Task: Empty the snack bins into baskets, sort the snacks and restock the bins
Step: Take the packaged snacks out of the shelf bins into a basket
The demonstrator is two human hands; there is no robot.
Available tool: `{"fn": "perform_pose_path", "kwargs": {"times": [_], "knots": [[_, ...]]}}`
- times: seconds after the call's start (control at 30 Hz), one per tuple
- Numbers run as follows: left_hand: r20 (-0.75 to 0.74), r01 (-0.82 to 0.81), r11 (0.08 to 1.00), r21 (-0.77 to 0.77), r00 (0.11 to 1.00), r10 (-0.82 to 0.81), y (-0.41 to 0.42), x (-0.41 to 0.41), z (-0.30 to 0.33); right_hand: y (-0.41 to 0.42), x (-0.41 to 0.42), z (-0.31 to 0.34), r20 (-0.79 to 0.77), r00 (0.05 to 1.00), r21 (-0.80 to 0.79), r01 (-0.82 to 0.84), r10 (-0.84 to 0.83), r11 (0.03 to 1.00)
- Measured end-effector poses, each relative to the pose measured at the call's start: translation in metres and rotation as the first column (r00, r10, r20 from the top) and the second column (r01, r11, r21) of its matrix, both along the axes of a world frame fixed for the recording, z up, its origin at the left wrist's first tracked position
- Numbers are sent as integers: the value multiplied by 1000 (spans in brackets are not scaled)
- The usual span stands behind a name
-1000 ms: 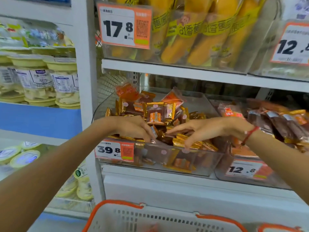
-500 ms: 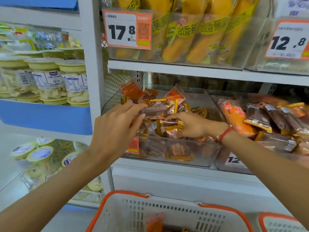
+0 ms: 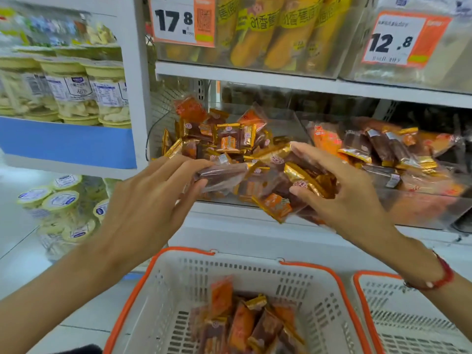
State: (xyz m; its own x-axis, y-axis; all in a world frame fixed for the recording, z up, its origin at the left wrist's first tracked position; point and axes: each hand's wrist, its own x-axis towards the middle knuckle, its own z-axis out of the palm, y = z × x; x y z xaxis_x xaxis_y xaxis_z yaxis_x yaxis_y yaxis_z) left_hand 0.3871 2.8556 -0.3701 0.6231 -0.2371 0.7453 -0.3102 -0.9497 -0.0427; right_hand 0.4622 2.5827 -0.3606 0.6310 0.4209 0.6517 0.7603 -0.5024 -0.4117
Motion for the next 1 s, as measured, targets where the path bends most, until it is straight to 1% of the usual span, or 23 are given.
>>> {"fn": "perform_pose_path", "kwargs": {"times": [0.1,0.17,0.23,0.3,0.37,0.43,0.5,0.57,0.63,0.7,0.77,0.87,0.93,1.0], "knots": [[-172,-9,999,36,985,15,2,-4,-7,-5,-17,-36,-269,961,-54,-76,59,996],[-260,-6,995,103,965,33,2,-3,-21,-6,-18,-66,-404,914,-176,-109,29,978],[-322,32,982,189,946,31,0,1,-41,-5,-17,-92,-461,887,-325,-149,-19,934],[-374,79,962,262,927,26,-6,7,-62,-3,-14,-108,-472,880,-450,-189,-52,873],[-398,105,946,307,917,28,-11,14,-76,0,-12,-111,-500,861,-559,-237,-95,794],[-396,104,944,314,918,31,-15,19,-80,2,-9,-106,-526,840,-623,-276,-131,731],[-363,76,951,299,931,40,-13,24,-77,2,-5,-98,-490,861,-643,-250,-138,724],[-303,30,968,248,952,48,-4,31,-71,3,-1,-87,-454,882,-635,-217,-130,741],[-259,-17,985,169,964,61,10,40,-64,6,4,-74,-474,875,-573,-219,-101,790],[-229,-59,990,129,970,87,28,53,-60,13,10,-59,-469,882,-494,-223,-41,841],[-215,-104,987,124,968,129,45,72,-57,27,21,-43,-394,919,-435,-193,7,880],[-205,-161,982,101,962,179,62,100,-57,56,48,-22,-251,968,-349,-120,30,930],[-220,-191,979,78,954,204,68,115,-61,77,68,-10,-158,987,-290,-59,13,955],[-231,-191,980,56,953,199,72,122,-66,98,90,-2,-73,996,-278,21,-42,960]]}}
